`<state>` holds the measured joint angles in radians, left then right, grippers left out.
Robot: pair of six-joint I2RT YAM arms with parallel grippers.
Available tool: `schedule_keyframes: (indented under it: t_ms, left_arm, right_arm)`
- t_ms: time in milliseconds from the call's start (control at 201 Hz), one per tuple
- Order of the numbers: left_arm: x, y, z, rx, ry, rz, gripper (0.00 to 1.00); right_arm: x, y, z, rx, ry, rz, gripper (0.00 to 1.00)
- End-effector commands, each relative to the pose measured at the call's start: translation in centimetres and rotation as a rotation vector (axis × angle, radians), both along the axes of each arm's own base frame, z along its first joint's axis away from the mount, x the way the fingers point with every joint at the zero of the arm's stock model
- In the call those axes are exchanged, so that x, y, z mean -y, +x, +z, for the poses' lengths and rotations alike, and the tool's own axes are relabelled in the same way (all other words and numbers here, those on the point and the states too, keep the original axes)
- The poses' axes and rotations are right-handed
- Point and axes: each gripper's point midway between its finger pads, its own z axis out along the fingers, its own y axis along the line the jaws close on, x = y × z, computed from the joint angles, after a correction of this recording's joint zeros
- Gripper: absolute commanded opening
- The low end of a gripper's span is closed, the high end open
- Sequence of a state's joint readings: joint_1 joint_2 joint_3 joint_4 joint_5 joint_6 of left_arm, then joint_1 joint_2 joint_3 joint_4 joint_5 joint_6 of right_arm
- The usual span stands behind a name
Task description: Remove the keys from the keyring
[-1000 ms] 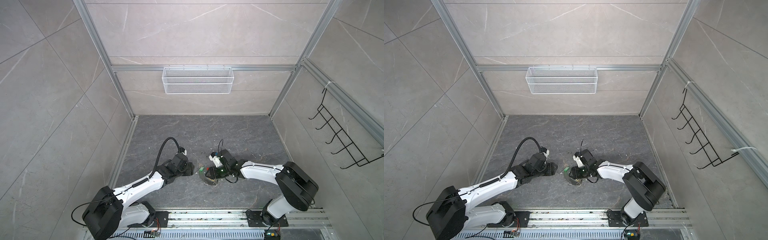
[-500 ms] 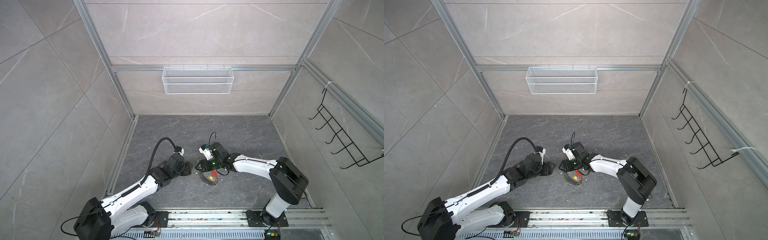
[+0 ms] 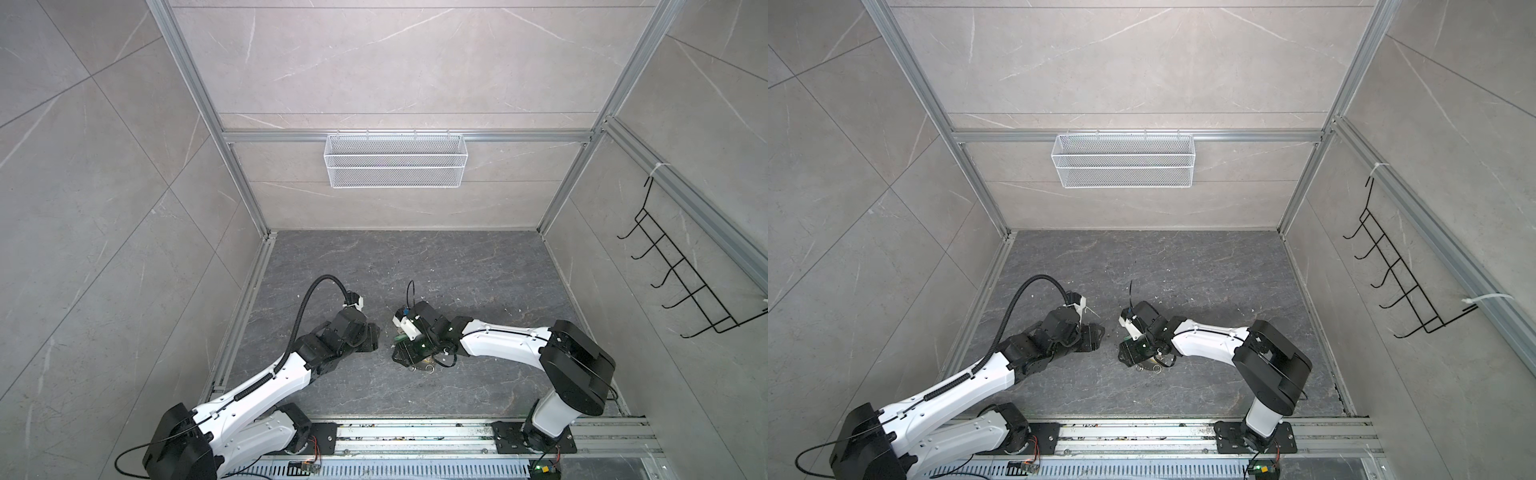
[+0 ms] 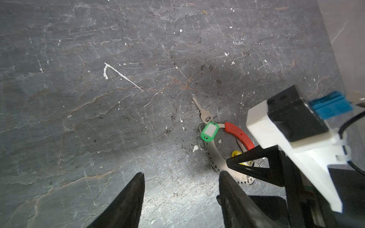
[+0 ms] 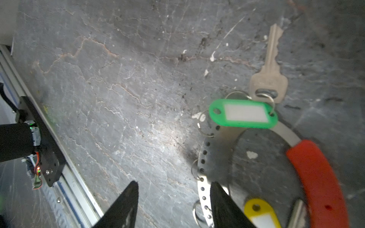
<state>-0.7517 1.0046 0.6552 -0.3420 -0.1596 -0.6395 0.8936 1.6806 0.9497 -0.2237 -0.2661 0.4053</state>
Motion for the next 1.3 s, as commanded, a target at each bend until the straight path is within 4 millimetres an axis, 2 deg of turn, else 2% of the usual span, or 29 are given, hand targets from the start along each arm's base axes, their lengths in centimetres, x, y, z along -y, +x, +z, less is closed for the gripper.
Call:
schedule_keyframes:
  t_ms: [0, 174, 279, 413, 548, 657, 737, 852, 956, 1096, 1190, 1295]
  left_arm:
    - [-0.6, 0.5, 2.7, 0.075, -0.004, 0.012, 0.63]
    - [-0.9, 0.4, 3.6, 0.095, -0.017, 0.016, 0.64]
    - [-0.9, 0.3, 3.6, 0.094, -0.024, 0.017, 0.64]
    - [-0.9, 0.2, 3.8, 0.093, -0.032, 0.019, 0.64]
    - [-1.1, -0.1, 4.2, 0.101, -0.049, 0.024, 0.64]
    - [-1.5, -0.2, 4.3, 0.107, -0.052, 0.038, 0.64]
    - [-1.8, -0.3, 4.6, 0.114, -0.058, 0.047, 0.64]
    - [-2.1, -0.5, 4.9, 0.122, -0.066, 0.058, 0.64]
    - [-2.6, -0.5, 5.5, 0.138, -0.066, 0.071, 0.65]
    - [-3.0, -0.5, 6.4, 0.171, -0.075, 0.082, 0.65]
    - [-2.9, -0.4, 6.6, 0.187, -0.076, 0.078, 0.66]
    - [-1.1, -0.1, 6.5, 0.194, -0.101, 0.0, 0.69]
  right_arm:
    - [1.2, 0.8, -1.5, 0.043, -0.091, -0.024, 0.63]
    - [0.8, 1.9, -2.8, 0.055, -0.139, -0.029, 0.65]
    - [-0.4, 1.9, -2.9, 0.036, -0.113, 0.013, 0.65]
    - [-3.4, 1.1, -1.6, 0.027, -0.032, 0.115, 0.65]
    - [-6.4, 0.2, -1.2, -0.012, 0.024, 0.216, 0.65]
    - [-9.5, -1.7, -0.4, -0.064, 0.109, 0.321, 0.66]
    - [-11.7, -3.1, 0.9, -0.081, 0.181, 0.398, 0.65]
    - [-13.0, -3.7, 2.4, -0.069, 0.249, 0.431, 0.66]
    - [-12.1, -3.2, 3.5, 0.001, 0.252, 0.402, 0.66]
    - [-8.7, -3.0, 4.7, 0.081, 0.25, 0.334, 0.66]
    - [-5.0, -2.3, 5.0, 0.114, 0.232, 0.233, 0.65]
    - [-0.2, -0.9, 5.3, 0.186, 0.182, 0.069, 0.63]
